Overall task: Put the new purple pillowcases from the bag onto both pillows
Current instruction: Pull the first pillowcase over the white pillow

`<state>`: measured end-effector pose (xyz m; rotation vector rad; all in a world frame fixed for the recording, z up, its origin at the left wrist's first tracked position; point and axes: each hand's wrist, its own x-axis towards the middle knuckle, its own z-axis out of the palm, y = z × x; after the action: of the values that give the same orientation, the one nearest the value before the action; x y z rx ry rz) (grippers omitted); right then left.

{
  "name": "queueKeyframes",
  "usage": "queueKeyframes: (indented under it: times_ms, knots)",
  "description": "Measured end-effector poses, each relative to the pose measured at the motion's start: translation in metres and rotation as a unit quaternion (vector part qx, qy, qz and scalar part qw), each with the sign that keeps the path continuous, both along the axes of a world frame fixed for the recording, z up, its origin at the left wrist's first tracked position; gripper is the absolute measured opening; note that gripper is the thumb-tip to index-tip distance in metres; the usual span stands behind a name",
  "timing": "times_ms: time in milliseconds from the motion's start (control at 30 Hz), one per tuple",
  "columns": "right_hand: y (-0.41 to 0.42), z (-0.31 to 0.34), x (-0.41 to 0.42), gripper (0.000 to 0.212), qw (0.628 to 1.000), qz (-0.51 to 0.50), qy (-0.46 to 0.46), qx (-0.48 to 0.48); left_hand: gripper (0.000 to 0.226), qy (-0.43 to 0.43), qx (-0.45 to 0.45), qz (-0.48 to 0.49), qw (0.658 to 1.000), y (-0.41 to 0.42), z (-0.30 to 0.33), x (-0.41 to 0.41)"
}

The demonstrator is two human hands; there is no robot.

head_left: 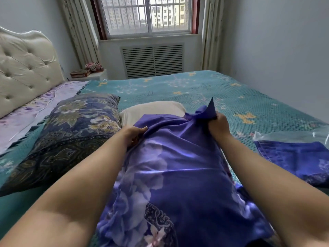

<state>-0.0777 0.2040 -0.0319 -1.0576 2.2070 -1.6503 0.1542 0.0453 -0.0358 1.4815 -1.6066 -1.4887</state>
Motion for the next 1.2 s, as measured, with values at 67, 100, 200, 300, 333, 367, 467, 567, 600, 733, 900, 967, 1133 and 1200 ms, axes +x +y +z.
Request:
queueKeyframes:
  times_ms: [67,100,200,300,333,367,467,567,600,733,900,967,1133,1200]
  knots:
    - [-0.016,0.01,-0.007,0.021,1.0,0.003,0.006,-0.011,0.015,0.044,-0.095,0.074,0.992,-0.017,0.007,-0.004]
    - [-0.023,0.015,-0.014,0.023,1.0,-0.011,0.009,-0.012,0.016,0.048,-0.174,0.144,0.973,-0.03,0.009,-0.001]
    - [-0.047,0.021,-0.036,0.027,0.999,-0.04,-0.031,-0.021,0.031,0.032,-0.286,0.241,0.927,-0.048,0.013,0.016]
    - [-0.067,0.011,-0.033,0.048,0.979,0.158,-0.103,0.075,0.061,-0.028,-0.207,0.154,0.966,-0.058,-0.017,0.023]
    - [-0.069,0.005,-0.028,0.077,0.964,0.196,-0.121,0.132,0.084,-0.034,-0.158,0.104,0.981,-0.058,-0.027,0.023]
    - [-0.069,0.0,-0.023,0.1,0.952,0.208,-0.115,0.191,0.108,-0.029,-0.123,0.065,0.99,-0.054,-0.035,0.023]
    - [-0.066,-0.016,-0.019,0.11,0.947,0.152,0.039,0.281,0.126,-0.128,-0.167,-0.036,0.977,-0.044,-0.051,0.023]
    - [-0.047,-0.025,-0.011,0.087,0.953,0.112,0.094,0.263,0.092,-0.229,-0.296,-0.06,0.925,-0.018,-0.048,0.022]
    - [-0.041,-0.03,-0.008,0.079,0.954,0.118,0.102,0.257,0.081,-0.235,-0.339,-0.064,0.909,-0.007,-0.043,0.024]
    - [-0.002,-0.046,0.008,0.062,0.939,0.159,0.149,0.266,0.048,-0.225,-0.462,-0.117,0.85,0.044,-0.049,0.029]
    - [0.062,-0.043,0.026,0.079,0.915,0.227,0.174,0.285,0.082,-0.281,-0.437,-0.216,0.826,0.115,-0.067,0.036]
    - [0.086,-0.05,0.029,0.096,0.908,0.237,0.15,0.311,0.093,-0.296,-0.42,-0.234,0.825,0.127,-0.073,0.046]
    - [0.139,-0.083,0.017,0.116,0.908,0.219,-0.059,0.353,0.133,-0.212,-0.186,-0.089,0.955,0.139,-0.083,0.077]
    - [0.161,-0.089,0.016,0.089,0.888,0.256,-0.144,0.354,0.148,-0.12,-0.04,-0.029,0.992,0.144,-0.093,0.098]
